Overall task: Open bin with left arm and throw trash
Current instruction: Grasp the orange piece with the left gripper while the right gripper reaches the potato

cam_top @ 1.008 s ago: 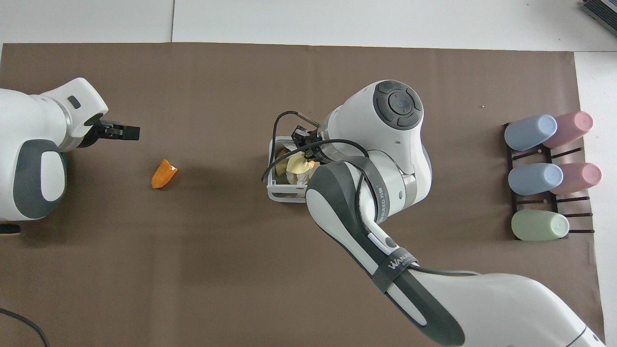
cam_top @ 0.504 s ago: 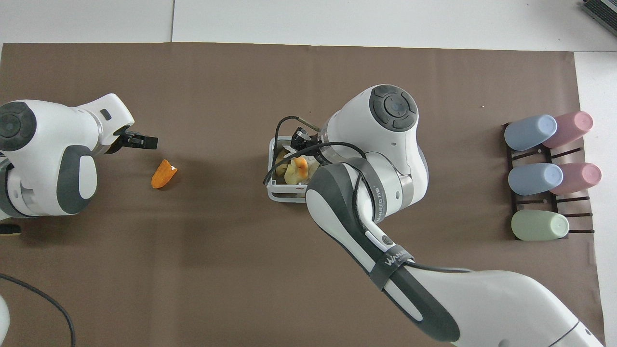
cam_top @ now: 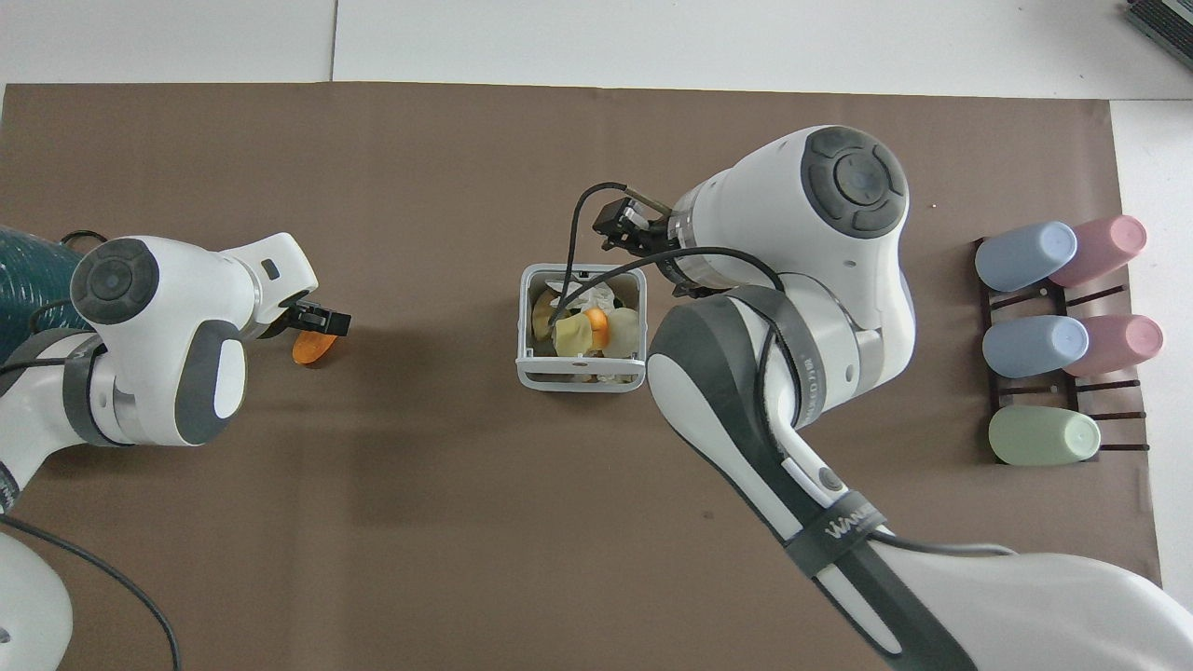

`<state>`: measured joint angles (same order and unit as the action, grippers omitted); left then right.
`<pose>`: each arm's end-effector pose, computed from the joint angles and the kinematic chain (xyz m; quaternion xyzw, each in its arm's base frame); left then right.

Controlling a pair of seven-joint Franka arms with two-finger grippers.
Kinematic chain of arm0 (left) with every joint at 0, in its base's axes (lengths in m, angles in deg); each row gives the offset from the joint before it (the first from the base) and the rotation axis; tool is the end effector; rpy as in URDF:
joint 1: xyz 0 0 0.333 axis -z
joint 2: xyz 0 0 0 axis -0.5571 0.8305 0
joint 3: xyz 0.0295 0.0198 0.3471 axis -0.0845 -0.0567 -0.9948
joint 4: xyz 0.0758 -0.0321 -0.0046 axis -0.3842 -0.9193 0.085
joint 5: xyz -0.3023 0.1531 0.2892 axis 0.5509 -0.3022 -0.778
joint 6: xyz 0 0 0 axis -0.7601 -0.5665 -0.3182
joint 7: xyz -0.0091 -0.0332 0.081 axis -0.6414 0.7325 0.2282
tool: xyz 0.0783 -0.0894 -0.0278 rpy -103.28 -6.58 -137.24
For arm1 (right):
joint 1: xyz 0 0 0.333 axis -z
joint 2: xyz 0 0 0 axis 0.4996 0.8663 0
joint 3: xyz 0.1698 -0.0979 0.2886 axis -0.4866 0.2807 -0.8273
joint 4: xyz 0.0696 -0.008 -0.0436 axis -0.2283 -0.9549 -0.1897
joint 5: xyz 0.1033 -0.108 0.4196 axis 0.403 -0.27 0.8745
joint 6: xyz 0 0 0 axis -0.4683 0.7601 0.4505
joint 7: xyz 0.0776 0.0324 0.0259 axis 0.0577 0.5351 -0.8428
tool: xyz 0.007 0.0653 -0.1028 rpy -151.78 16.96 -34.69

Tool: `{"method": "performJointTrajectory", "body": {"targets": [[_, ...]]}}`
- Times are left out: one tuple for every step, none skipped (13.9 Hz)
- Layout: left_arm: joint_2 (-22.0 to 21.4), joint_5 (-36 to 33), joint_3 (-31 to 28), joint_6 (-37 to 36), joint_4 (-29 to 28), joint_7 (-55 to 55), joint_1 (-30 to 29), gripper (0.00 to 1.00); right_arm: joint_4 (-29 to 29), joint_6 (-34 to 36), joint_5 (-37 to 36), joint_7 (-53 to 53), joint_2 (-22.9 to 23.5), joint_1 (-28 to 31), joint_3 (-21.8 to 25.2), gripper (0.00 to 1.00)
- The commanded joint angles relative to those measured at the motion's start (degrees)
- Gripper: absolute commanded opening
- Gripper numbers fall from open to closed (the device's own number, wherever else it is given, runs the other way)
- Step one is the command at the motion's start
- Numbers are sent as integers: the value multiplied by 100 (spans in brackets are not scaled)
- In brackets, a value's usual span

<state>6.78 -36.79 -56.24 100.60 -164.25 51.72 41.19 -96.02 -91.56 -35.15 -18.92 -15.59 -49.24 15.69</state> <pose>0.6208 -0.0847 0.2936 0.9843 -0.1659 0.0599 0.0066 0.6818 0.2980 0.4756 -0.9586 0.2438 -0.0430 0.1405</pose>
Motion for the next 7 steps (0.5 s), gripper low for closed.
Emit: {"method": "performJointTrajectory", "body": {"targets": [[-295, -36, -70, 136, -385, -66, 66, 87, -154, 45, -259, -1195, -137, 615, -53, 100], [-304, -36, -70, 136, -420, -109, 58, 55, -215, 44, -390, -1793, -137, 861, -53, 100], [-313, -36, -78, 145, -455, -136, 58, 25, -329, -25, -470, -2277, -128, 985, -53, 100], [-331, -36, -78, 136, -464, -171, 58, 4, -521, -183, -540, -2769, -84, 1091, -53, 100], [-339, -36, -78, 127, -464, -163, 49, 0, -741, -445, -628, -3331, -40, 1170, -53, 100], [-340, -36, -87, 93, -438, -163, 31, 0, -978, -700, -655, -4007, -5, 1206, -53, 100], [-331, -36, -87, 92, -412, -171, 14, 0, -1172, -946, -655, -4657, 30, 1276, -53, 100]]}}
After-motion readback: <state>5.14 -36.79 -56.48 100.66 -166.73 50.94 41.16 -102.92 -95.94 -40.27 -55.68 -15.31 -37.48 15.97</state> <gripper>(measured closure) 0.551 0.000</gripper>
